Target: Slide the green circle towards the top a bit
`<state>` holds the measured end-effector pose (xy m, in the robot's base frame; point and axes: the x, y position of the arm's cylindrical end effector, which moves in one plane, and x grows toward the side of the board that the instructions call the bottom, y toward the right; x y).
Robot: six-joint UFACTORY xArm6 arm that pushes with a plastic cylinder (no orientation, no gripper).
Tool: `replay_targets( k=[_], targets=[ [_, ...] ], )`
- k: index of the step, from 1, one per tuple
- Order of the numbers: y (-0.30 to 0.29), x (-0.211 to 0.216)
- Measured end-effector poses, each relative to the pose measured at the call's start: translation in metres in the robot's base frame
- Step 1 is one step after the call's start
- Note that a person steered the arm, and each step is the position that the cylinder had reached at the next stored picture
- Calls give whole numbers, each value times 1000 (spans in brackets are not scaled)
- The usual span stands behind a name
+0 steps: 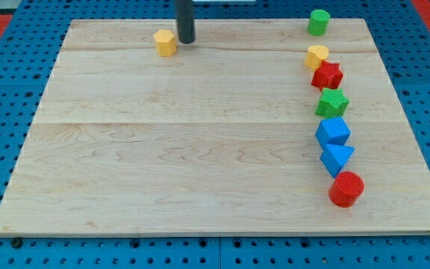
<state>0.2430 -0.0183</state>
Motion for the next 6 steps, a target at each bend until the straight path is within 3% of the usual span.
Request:
replay_targets(
  k=[1, 2, 3, 4, 6],
  targets=[
    [112, -3],
    [183, 19],
    [232, -12],
    [240, -51],
    [240, -52]
  ],
)
